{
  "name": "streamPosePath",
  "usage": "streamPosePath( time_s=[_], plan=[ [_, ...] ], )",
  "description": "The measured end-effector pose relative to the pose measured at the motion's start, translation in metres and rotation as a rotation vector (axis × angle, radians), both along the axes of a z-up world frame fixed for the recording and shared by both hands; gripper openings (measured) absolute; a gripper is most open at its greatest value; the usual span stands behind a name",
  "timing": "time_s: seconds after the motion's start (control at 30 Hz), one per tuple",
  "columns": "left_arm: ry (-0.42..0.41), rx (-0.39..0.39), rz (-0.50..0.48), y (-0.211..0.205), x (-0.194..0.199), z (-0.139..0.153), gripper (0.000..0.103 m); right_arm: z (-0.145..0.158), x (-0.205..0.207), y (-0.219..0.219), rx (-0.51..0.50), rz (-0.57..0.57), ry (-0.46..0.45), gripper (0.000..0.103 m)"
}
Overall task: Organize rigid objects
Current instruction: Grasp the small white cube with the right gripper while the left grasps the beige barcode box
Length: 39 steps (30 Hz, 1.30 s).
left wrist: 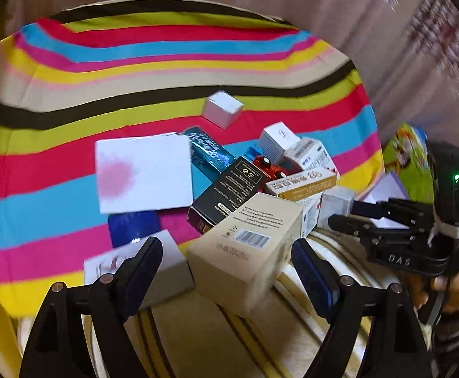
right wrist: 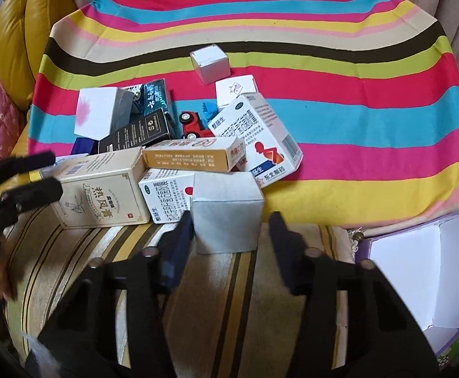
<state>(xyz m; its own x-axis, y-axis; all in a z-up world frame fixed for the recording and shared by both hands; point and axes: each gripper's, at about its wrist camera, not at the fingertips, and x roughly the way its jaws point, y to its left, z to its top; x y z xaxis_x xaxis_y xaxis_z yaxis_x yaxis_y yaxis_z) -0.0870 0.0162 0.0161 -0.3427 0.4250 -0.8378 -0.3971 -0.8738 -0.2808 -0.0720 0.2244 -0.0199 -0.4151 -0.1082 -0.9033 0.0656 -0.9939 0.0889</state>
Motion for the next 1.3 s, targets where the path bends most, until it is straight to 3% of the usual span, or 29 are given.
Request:
streamPosePath(
  time_s=[0.03,0.3,0.5,0.9,1.3],
  plan=[
    [-0.006,0.0,-0.02,0.0,-0.003,-0.002,0.085,-0.001,0.0,0.0,-0.003,0.002,-0.003,0.044],
    [-0.015,-0.052,-0.147,0.021,-0.01,-0.014,0.084,0.003,0.007,0.001,-0.011,-0.002,0.017,0.044],
    [-0.037,-0.054,-0.173,0.023,-0.007,-0.016,0.074,0.008,0.016,-0.001,-0.003,0.0,0.034,0.044],
    [-0.129,0.039,-0.138,0.014,-0.005,-0.017,0.059,0.015,0.024,-0.001,-0.017,-0.002,0.049,0.044],
    [-0.078,0.169,-0.013,-0.009,0.035,0.004,0.053,0.023,0.047,0.008,-0.022,-0.019,0.071,0.044]
  ],
)
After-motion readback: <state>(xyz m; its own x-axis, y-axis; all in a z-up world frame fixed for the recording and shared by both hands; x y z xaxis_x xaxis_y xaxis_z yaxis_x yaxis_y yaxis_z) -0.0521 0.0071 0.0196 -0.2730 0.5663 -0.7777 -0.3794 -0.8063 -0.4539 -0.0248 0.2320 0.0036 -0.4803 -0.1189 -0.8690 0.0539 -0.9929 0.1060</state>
